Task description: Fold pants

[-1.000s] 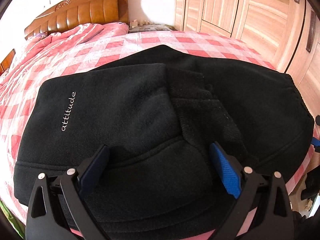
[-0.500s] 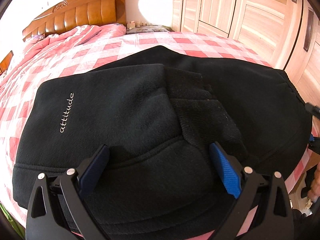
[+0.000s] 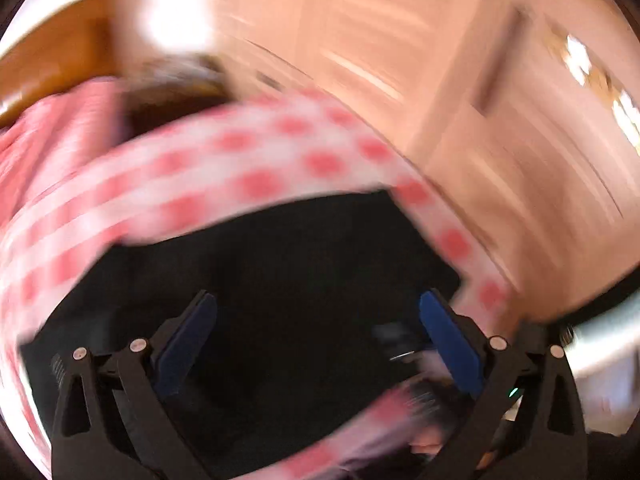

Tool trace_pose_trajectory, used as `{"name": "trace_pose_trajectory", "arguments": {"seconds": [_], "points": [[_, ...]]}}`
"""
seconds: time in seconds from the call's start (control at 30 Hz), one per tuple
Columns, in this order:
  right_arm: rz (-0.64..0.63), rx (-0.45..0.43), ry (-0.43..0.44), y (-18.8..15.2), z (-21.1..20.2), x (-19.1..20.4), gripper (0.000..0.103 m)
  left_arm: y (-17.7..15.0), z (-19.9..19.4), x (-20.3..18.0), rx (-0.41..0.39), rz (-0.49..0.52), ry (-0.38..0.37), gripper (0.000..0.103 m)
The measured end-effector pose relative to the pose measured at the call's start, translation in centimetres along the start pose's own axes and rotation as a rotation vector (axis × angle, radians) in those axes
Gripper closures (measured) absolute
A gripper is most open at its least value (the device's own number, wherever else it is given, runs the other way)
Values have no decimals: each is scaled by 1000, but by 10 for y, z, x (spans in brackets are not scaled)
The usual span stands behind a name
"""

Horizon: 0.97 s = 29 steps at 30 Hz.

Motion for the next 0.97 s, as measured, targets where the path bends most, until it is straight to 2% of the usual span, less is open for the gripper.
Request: {"name": "trace_pose_trajectory", "arguments": {"seconds": [0.03,0.07,0.13,0.2,0.23,0.27,0.37,0.43,0.53,0.6,0.63,0.7,0.77,0.8,0.83,0.87,0.93,0.97], "points": [[-34,-11,-14,1,-1,4,71,11,8,-17,31,42,5,2],[-59,-18,-23,3,-1,7,71,28,28,-52,106,136,43,2],[-101,-28,-42,3,-4,11,72,37,54,-92,214,273,110,2],[-117,-27,-52,2,-3,11,72,37,85,-138,315,450,188,2],[-118,-27,-51,3,-3,10,72,29,97,-150,356,511,225,2],[-122,-26,-52,3,-3,11,72,20,115,-160,432,599,284,2],[-153,-34,-65,5,-5,15,72,-1,151,-163,562,761,465,2],[-170,-41,-68,6,-5,20,72,-7,164,-157,599,845,581,2],[-184,-53,-64,8,-7,23,72,-22,181,-143,694,928,685,2],[-193,-60,-64,9,-10,24,72,-26,187,-130,722,977,769,2],[-194,-62,-64,9,-10,25,72,-26,191,-118,724,1002,849,2],[-199,-58,-62,9,-11,26,71,-26,197,-105,734,994,897,3],[-201,-51,-63,9,-11,26,71,-30,198,-99,742,980,879,36],[-206,-49,-64,8,-11,26,71,-30,196,-98,725,982,879,64],[-208,-44,-59,8,-12,26,70,-31,192,-99,706,988,862,69],[-205,-34,-51,8,-13,25,67,-33,187,-99,687,1007,826,71],[-192,-26,-12,6,-19,25,37,-28,174,-93,647,964,764,74],[-181,-44,15,6,-26,24,9,-25,170,-90,631,944,750,74]]}}
Point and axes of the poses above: each gripper's, at about its wrist camera, not at the fingertips, and z roughly the way its jaws point, x to its left, y to its top, the point moved 7 cm from there along z, roughly the way its jaws point, and after that the axes turned 5 degrees about y, right-handed, at the moved point
